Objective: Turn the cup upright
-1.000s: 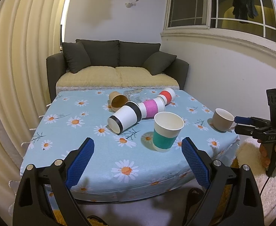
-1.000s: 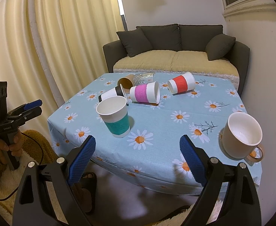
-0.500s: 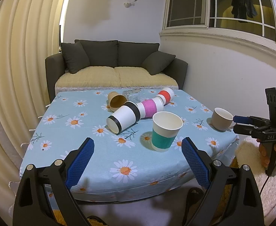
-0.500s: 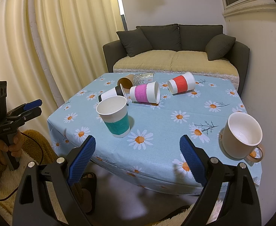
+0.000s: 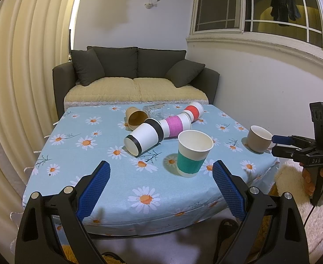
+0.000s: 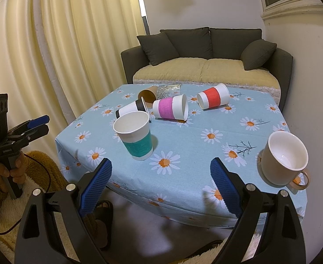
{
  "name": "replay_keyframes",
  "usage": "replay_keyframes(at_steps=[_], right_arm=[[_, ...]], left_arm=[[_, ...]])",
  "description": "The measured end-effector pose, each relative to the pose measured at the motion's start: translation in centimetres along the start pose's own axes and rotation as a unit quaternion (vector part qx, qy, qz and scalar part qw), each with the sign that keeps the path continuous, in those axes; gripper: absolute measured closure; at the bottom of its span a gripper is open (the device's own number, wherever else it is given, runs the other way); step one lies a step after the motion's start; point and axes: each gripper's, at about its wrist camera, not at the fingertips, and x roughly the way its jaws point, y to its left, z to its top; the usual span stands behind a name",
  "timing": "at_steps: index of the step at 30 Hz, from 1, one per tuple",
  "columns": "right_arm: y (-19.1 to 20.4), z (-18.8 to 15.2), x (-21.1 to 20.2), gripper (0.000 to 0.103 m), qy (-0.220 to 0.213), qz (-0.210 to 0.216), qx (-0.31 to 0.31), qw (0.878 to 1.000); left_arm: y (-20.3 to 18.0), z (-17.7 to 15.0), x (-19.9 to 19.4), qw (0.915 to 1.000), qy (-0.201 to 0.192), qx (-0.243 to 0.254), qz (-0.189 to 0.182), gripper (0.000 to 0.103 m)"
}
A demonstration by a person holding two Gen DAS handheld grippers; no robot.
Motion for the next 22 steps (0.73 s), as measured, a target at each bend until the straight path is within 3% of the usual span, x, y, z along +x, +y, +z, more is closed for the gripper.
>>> replay_keyframes(at_steps=[22], right_arm=[[0.17,-0.04,0.39,0.013,0.003,0.001,-0.005,1.0]], left_arm=[[0.07,0.03,0.3,1.0,0.0,-0.002,-0.001,0.011]])
